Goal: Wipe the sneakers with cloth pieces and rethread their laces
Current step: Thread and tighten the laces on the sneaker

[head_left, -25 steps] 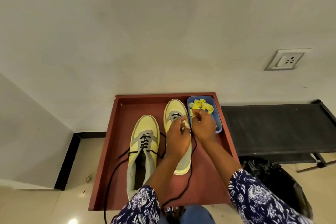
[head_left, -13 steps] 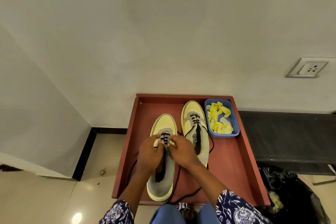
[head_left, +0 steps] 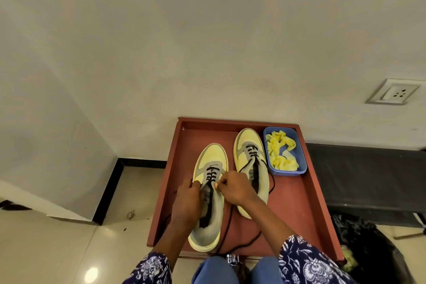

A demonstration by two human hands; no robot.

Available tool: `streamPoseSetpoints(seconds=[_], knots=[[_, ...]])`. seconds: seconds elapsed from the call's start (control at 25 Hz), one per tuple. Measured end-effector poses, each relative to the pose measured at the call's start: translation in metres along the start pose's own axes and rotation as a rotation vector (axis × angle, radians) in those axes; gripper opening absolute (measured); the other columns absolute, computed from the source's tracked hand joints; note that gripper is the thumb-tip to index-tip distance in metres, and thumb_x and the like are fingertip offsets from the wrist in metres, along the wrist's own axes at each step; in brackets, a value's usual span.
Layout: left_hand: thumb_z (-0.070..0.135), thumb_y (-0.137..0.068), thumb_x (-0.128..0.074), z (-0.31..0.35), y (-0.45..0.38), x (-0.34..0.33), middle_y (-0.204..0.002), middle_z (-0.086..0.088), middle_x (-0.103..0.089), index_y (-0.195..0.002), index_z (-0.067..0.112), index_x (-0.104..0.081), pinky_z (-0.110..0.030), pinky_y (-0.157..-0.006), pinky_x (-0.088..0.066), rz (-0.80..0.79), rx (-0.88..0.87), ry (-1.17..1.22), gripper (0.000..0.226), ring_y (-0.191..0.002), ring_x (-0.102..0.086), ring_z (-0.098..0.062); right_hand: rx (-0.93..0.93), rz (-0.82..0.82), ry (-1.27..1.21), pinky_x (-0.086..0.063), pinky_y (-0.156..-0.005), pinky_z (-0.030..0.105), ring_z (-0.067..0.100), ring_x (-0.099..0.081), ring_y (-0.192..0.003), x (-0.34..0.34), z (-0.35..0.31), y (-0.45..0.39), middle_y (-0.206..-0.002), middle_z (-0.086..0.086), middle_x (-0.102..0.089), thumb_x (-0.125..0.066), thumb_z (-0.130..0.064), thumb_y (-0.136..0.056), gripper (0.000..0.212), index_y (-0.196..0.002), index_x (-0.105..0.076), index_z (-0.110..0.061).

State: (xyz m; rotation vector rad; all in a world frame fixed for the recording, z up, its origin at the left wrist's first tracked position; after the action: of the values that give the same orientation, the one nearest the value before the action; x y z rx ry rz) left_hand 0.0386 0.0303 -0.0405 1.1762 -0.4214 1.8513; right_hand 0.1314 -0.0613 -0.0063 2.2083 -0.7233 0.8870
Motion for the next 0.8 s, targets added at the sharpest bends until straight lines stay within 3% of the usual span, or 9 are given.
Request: streamPoseSetpoints(seconds=[0.16,0.44,0.6,0.8], knots=[[0.026,-0.096,-0.041,0.001,0.002,0.003,-0.113,-0.007,-0.049,-0.116,0.01,-0.051,-0.033,-0.081,-0.051,0.053,0.046,-0.022,0.028,-0.101,-0.05,-0.021,0.038,-0.016,0.034,-0.051,-0.071,0.035,0.034,-0.063,-0.085,0.014,-0.014,-0.008,-0.086,0.02,-0.07,-0.054,-0.01,-0.084,0.023,-0.077,-0.067,0.007],[0.024,-0.094,-0.045,0.006,-0.004,0.01,-0.106,-0.009,-0.049,-0.105,0.006,-0.053,-0.039,-0.075,-0.053,0.064,0.055,0.006,0.023,-0.095,-0.051,-0.024,0.046,-0.015,0.133,-0.052,-0.069,0.035,0.035,-0.065,-0.081,0.036,-0.024,-0.008,-0.08,0.024,-0.069,-0.057,-0.004,-0.08,0.016,-0.08,-0.067,0.009],[0.021,-0.092,-0.05,0.008,-0.006,0.015,-0.107,-0.008,-0.05,-0.108,0.006,-0.054,-0.039,-0.077,-0.054,0.084,0.048,0.03,0.022,-0.093,-0.053,-0.023,0.019,-0.054,0.118,-0.059,-0.071,0.043,0.036,-0.068,-0.071,0.047,-0.031,-0.003,-0.078,0.025,-0.069,-0.06,-0.006,-0.081,0.015,-0.084,-0.067,0.007],[0.019,-0.093,-0.048,0.008,-0.007,0.016,-0.111,-0.01,-0.05,-0.108,0.006,-0.054,-0.033,-0.081,-0.052,0.068,0.058,0.0,0.022,-0.096,-0.052,-0.023,-0.043,-0.154,0.075,-0.05,-0.047,0.022,0.019,-0.056,-0.042,0.072,-0.043,0.017,-0.063,0.016,-0.066,-0.06,-0.014,-0.087,0.021,-0.086,-0.067,0.006]])
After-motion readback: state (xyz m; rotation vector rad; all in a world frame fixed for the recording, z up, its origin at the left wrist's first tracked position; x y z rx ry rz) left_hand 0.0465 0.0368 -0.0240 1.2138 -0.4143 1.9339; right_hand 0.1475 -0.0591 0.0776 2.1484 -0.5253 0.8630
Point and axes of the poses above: each hand's wrist, its own y-axis away from the middle knuckle, its own x-axis out of the back of the hand, z = x × y, the point moved 7 cm from there along -y, towards the middle knuckle
